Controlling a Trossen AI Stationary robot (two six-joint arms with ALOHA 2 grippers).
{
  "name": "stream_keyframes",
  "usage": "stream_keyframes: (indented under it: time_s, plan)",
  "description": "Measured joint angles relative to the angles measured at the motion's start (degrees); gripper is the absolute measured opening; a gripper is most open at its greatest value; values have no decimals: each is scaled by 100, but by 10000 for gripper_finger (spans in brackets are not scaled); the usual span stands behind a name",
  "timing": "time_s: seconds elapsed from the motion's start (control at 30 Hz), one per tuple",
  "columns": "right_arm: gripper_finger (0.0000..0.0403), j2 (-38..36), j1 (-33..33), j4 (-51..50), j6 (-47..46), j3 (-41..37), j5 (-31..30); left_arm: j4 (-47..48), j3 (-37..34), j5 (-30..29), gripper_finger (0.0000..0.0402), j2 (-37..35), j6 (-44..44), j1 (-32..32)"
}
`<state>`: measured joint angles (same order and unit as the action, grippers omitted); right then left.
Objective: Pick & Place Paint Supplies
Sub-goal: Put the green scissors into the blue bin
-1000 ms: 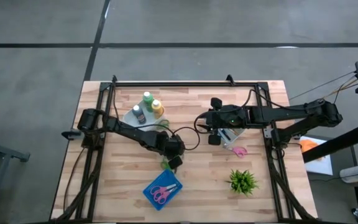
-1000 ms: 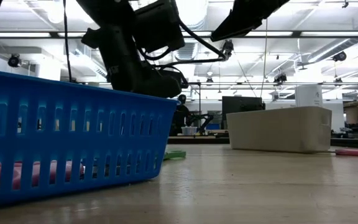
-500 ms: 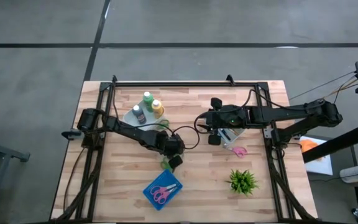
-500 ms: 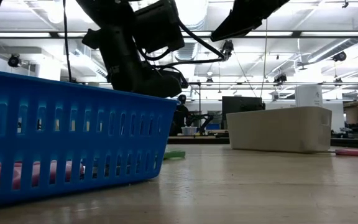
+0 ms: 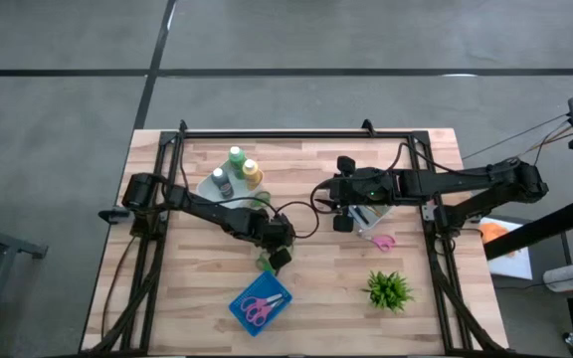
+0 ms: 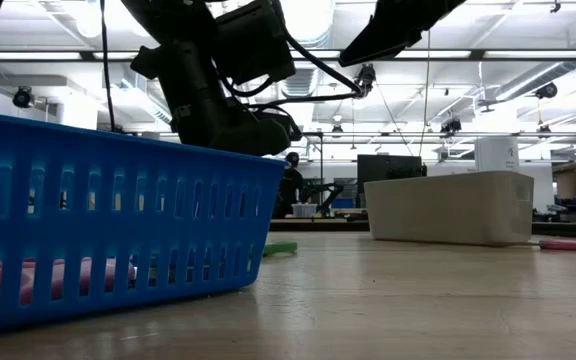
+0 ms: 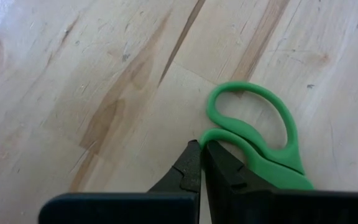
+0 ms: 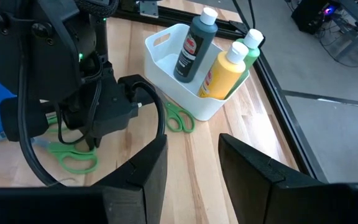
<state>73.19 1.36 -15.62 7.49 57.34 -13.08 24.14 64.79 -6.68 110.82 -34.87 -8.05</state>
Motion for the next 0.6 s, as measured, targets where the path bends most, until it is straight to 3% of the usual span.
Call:
stream_keyframes:
  time_s: [0.6]
  plan:
    - [143, 0, 0, 0, 0, 0, 1, 379, 435, -230, 2, -113, 327, -2]
